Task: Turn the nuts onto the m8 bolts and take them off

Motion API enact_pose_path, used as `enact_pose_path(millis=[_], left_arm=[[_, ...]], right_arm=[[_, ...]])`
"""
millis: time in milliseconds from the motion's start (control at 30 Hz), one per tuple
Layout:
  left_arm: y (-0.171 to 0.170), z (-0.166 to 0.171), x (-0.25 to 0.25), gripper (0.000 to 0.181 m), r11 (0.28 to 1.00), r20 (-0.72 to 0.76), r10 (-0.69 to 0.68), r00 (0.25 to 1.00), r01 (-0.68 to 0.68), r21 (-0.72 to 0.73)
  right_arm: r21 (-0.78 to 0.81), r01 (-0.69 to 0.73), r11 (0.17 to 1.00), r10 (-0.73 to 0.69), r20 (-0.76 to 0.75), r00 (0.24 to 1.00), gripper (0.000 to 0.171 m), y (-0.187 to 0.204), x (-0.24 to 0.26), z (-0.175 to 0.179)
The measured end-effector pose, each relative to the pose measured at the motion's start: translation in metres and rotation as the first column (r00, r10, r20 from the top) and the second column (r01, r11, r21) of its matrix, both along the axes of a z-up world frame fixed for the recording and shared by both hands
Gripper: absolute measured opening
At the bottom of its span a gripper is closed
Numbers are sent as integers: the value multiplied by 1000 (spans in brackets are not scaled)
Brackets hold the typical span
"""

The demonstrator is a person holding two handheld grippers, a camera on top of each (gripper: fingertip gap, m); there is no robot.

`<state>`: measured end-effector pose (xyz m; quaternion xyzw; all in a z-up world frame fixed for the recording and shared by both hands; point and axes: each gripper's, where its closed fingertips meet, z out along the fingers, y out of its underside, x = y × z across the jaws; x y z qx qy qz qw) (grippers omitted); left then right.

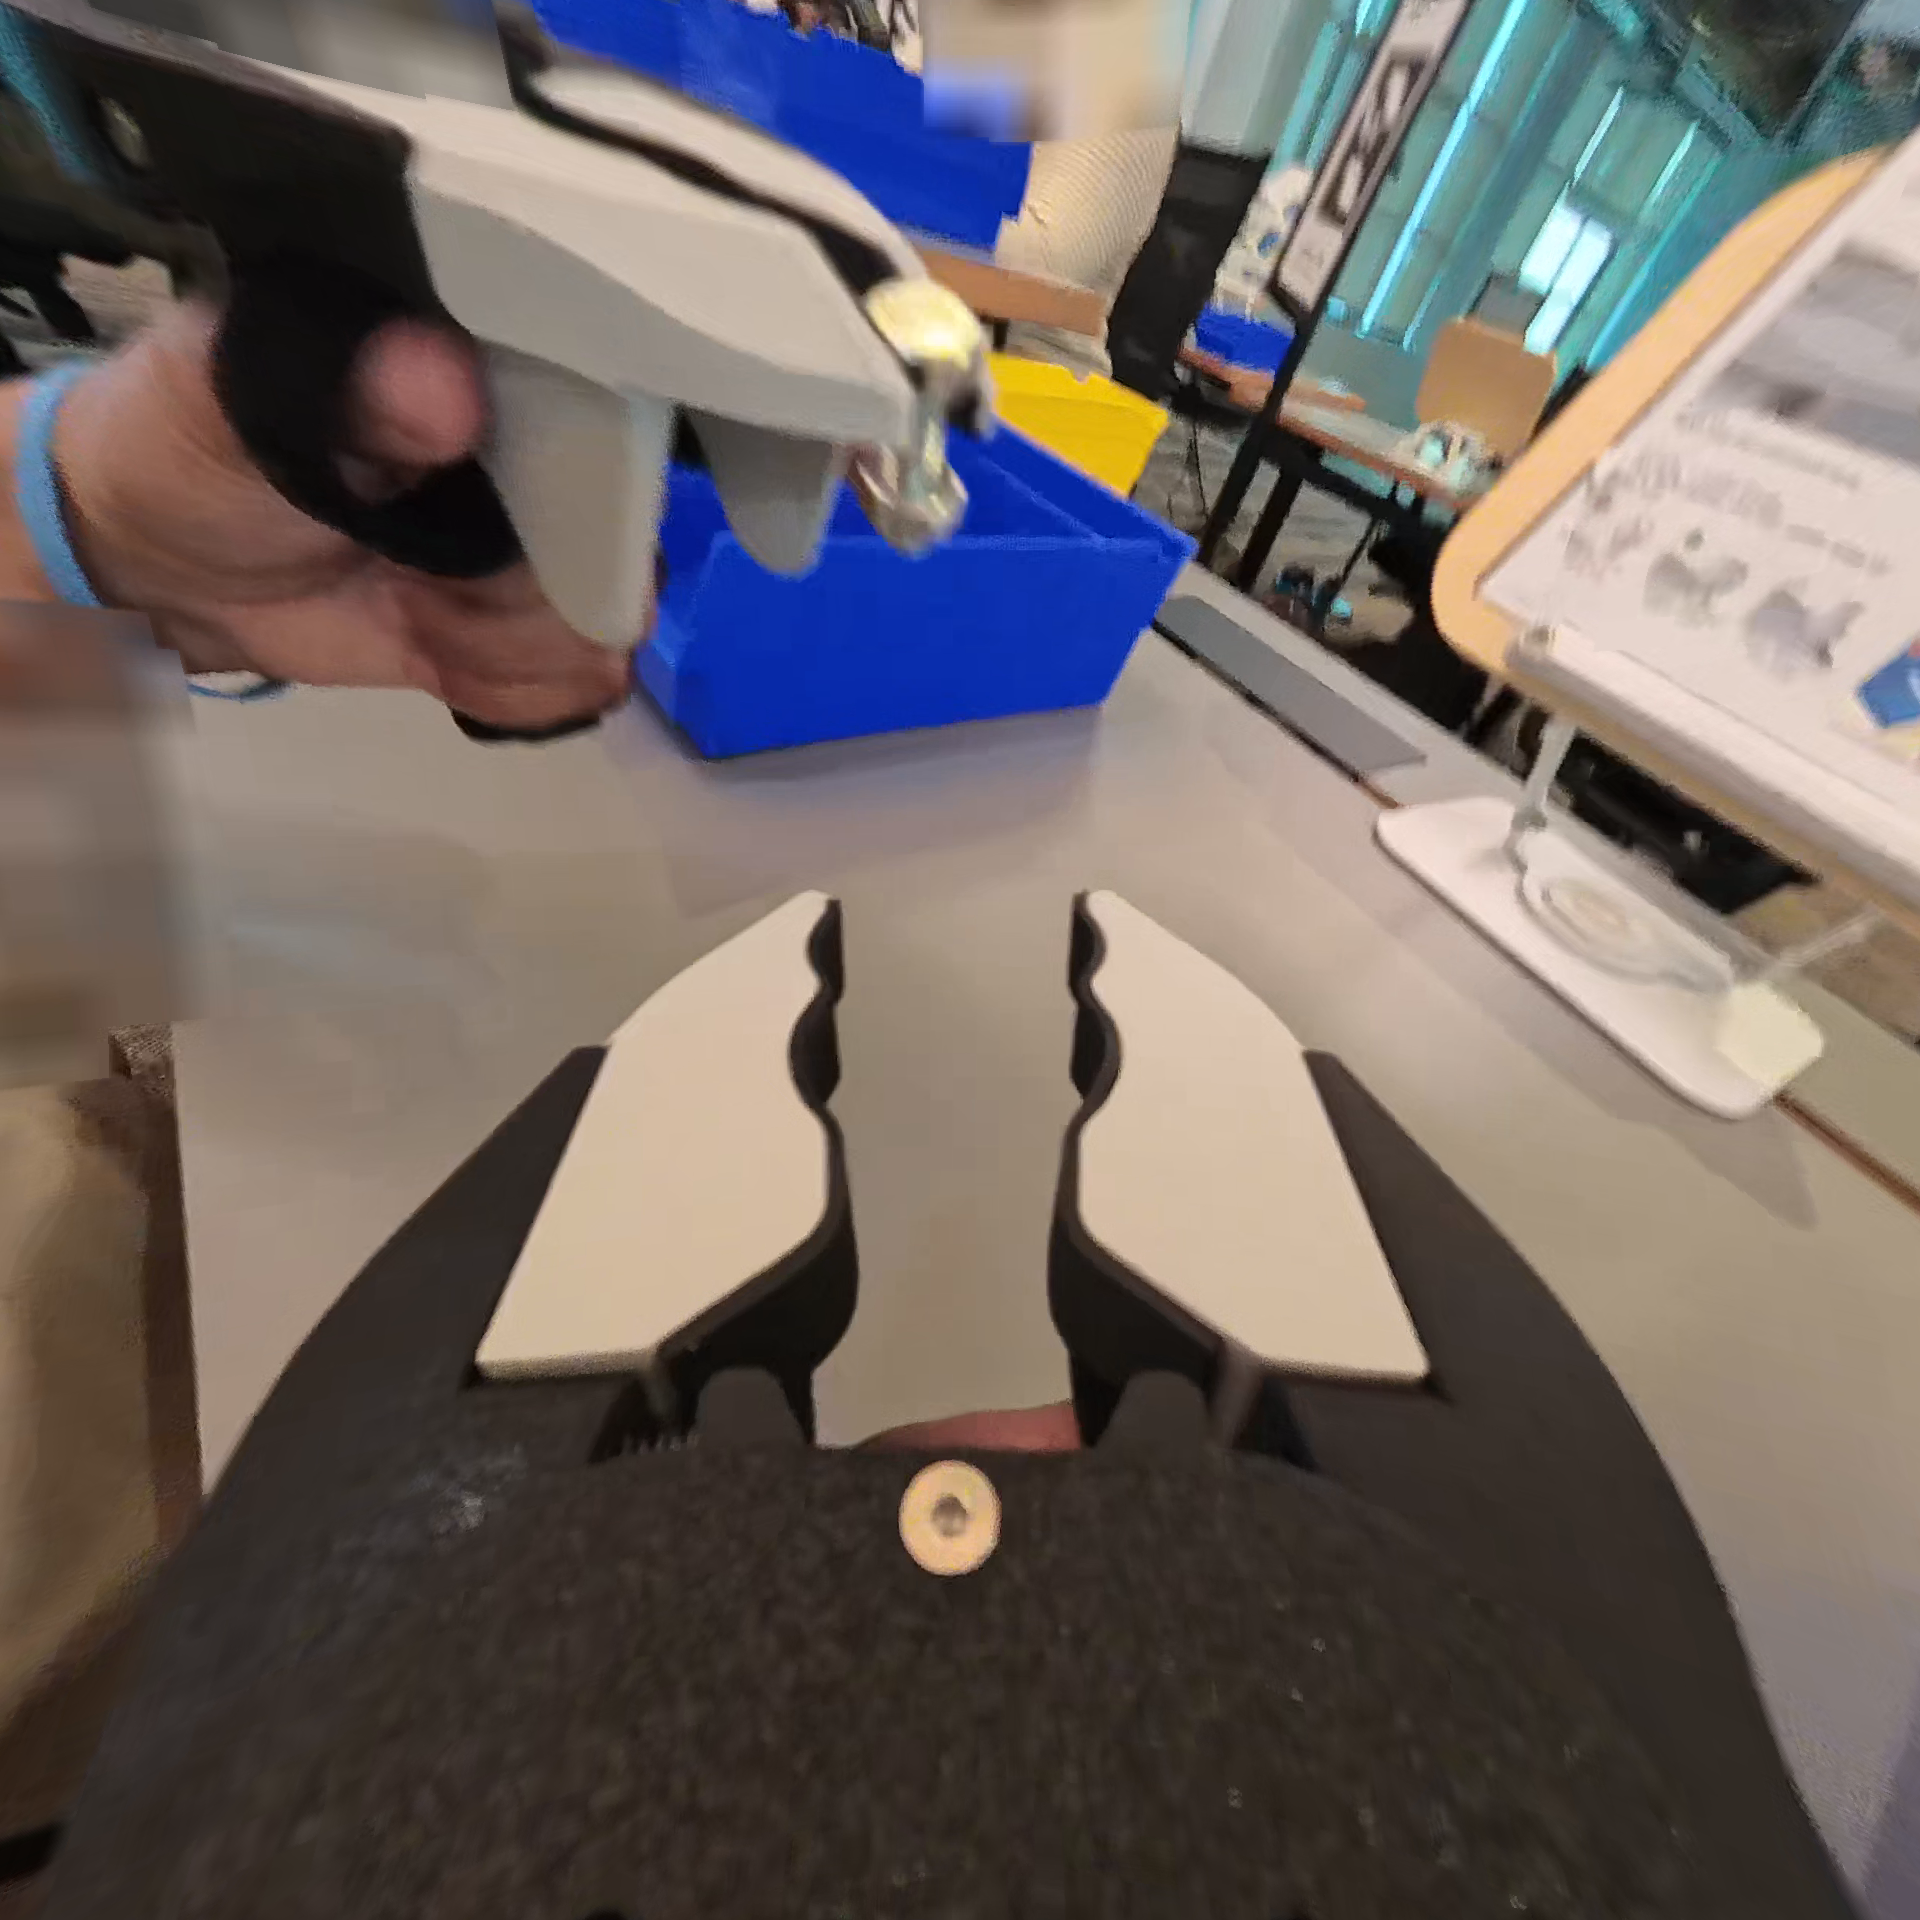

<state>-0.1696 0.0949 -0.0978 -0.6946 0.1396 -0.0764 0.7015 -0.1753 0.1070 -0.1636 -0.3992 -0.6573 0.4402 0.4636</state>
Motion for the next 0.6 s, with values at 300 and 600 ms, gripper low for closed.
enact_pose_path(millis=[300,600], left_arm=[[8,5,22,13,985,179,-175,968,171,38],[9,-15,23,14,988,92,-146,985,149,-31]], right_arm=[[-90,-127,988,114,-137,984,22,-13,0,37],[-113,-114,987,101,-111,989,0,0,6,36]])
